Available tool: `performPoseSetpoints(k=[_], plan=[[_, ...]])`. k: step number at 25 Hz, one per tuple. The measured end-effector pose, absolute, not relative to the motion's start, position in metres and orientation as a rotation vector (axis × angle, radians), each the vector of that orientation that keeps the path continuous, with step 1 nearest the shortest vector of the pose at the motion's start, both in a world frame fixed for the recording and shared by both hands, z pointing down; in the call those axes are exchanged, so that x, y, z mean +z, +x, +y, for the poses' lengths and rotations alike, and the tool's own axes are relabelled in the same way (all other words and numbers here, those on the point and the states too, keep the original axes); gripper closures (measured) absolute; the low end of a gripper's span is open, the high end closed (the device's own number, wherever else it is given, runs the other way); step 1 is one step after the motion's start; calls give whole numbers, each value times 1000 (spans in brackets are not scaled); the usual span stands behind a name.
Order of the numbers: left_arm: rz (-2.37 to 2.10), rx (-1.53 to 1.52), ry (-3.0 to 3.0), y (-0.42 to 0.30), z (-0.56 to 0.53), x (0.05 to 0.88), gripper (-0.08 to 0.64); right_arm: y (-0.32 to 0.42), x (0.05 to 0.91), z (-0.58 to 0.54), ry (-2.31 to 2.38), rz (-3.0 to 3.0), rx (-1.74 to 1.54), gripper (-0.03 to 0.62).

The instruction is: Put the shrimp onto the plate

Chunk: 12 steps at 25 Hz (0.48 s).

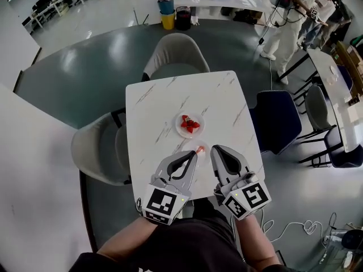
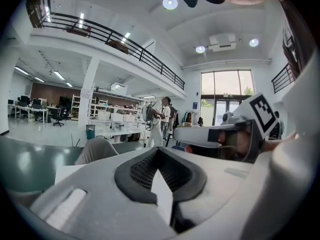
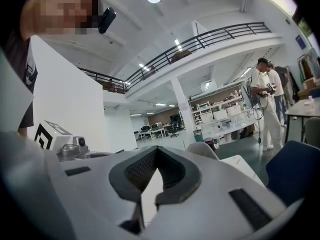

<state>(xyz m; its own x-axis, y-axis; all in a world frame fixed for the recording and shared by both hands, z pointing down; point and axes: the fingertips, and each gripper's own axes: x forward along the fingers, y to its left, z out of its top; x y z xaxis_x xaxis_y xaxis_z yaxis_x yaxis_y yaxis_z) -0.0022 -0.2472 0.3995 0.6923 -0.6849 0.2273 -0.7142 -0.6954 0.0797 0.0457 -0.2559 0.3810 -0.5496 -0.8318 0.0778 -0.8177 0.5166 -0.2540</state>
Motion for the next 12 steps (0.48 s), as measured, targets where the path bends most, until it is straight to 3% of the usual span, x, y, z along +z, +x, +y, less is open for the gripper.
performPoseSetpoints(k=[12], plan=[[-1111, 223, 2824, -11, -223, 361, 552, 33, 348, -233, -1538, 2666, -297, 591]])
